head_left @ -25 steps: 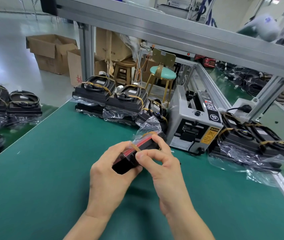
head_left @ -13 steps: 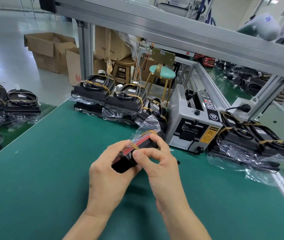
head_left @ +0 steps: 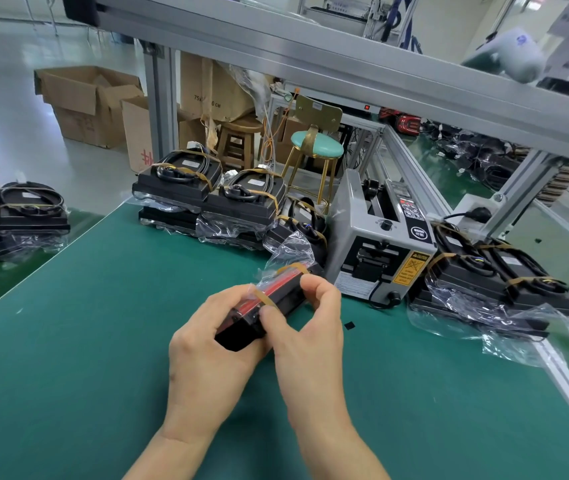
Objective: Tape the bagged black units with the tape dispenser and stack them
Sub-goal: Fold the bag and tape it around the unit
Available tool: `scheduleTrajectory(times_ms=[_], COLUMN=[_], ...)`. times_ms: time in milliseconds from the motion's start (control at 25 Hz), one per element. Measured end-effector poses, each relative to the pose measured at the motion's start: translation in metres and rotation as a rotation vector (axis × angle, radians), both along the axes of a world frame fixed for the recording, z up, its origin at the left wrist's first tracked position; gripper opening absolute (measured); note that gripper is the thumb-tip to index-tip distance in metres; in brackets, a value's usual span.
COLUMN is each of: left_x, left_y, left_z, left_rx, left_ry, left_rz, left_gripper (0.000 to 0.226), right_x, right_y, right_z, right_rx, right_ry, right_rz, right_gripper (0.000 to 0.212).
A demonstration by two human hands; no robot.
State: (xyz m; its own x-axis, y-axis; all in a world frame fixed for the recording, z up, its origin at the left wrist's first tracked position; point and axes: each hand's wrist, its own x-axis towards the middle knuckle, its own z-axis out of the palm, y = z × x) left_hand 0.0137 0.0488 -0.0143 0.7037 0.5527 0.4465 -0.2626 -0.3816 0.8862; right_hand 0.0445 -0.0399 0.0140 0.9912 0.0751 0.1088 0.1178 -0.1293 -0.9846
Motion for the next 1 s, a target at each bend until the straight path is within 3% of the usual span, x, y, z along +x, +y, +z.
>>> scheduleTrajectory(times_ms=[80,320,480,640,720,840,920,1000], left_x=[-0.001,-0.006,-0.011,-0.016,-0.014,0.0,0.017,0.037], left_y=[0.0,0.017,0.052,0.068,0.065,0.045,0.023,0.011], left_z=[-0.001,-0.001,-0.002,0.008,0.023,0.051,0.066,0.073], left_rx=[0.009,-0.038,-0.184,-0.163,0.136,0.822,1.065,1.142], left_ry=[-0.002,0.011,0.027,0.131,0.192,0.155,0.258,0.451], left_rz=[-0.006,-0.117,-0.239,-0.329,-0.212,-0.182,-0.353,-0.423], left_gripper=[0.058,0.059,0.062,0.079,0.085,0.1,0.108,0.104], right_x=[-0.002,0.007,0.041,0.06,0.064,0.072,0.075,0.076], right_y=[0.005,-0.01,-0.055,-0.069,-0.069,-0.07,-0.069,-0.066], right_z=[-0.001,0.008,0.011,0.007,0.004,0.005,0.013,0.019], right_rx=[0.028,-0.264,-0.378,-0.312,-0.295,-0.323,-0.387,-0.458], right_ry=[0.018,-0.101,-0.138,0.045,0.06,0.032,0.033,0.026], right_rz=[0.012,0.151,0.207,0.432,0.468,0.549,0.646,0.709], right_gripper=[0.045,0.058,0.049,0.038,0.037,0.044,0.046,0.041])
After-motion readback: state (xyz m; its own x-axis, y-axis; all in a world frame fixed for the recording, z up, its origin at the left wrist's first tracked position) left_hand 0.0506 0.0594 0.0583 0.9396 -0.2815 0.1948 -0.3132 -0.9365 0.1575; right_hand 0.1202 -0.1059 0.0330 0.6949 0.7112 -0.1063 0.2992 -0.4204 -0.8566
